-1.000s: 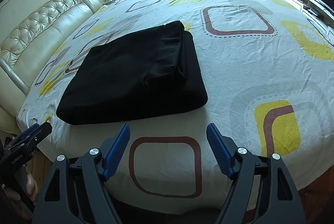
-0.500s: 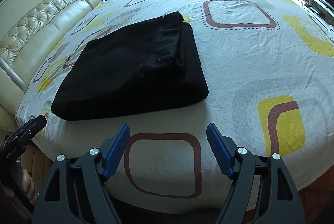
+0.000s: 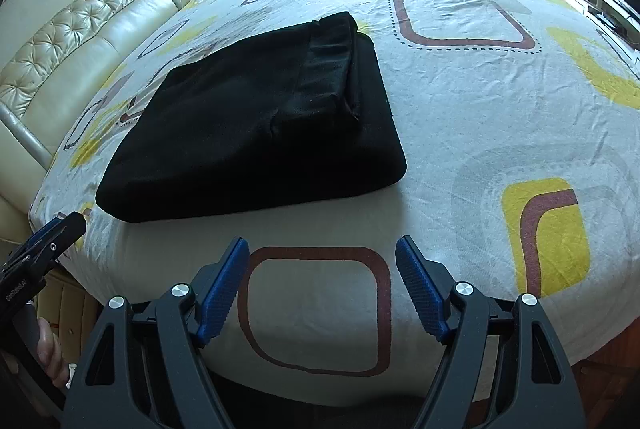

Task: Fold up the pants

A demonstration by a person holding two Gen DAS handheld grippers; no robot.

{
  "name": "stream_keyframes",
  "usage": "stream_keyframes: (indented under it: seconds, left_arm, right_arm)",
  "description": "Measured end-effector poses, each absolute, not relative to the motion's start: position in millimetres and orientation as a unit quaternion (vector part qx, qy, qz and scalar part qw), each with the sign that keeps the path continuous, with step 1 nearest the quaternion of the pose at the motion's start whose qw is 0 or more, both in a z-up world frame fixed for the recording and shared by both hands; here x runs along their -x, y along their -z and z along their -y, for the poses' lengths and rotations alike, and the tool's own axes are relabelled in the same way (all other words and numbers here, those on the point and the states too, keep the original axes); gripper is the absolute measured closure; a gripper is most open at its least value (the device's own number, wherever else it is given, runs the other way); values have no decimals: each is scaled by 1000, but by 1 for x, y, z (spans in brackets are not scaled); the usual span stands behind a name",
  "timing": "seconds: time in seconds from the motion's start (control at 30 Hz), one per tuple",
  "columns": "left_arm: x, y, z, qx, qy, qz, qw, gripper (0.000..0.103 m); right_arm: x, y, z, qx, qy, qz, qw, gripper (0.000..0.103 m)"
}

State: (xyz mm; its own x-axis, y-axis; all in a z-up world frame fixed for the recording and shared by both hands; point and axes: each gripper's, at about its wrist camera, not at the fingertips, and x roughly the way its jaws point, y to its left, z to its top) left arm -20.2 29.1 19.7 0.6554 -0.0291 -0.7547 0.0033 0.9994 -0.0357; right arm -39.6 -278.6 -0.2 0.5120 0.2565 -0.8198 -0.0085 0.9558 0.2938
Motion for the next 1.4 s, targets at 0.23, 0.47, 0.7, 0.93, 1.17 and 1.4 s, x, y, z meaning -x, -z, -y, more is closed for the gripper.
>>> stream_keyframes:
  seconds: [0.23, 0.47, 0.7, 0.93, 1.17, 1.4]
  left_arm:
    - [21, -20, -27, 8, 8, -413, 911, 7]
    - [21, -22, -26, 3, 11, -412, 911, 7]
    - [22, -23, -24, 3, 11, -412, 911, 7]
    - [22, -22, -23, 2, 14, -416, 909, 7]
    - [21, -20, -23, 4, 12, -419, 908, 7]
    - [22, -19, -21, -1, 13, -420, 908, 7]
  right_arm:
    - [40, 2, 278, -126, -80, -493, 857, 28]
    - [39, 5, 277, -124, -82, -498, 854, 28]
    - [39, 7, 276, -121, -85, -502, 852, 28]
    - [39, 8, 274, -120, -87, -505, 850, 28]
    - [40, 6, 276, -122, -84, -501, 853, 28]
    - [40, 6, 277, -122, -84, -500, 853, 28]
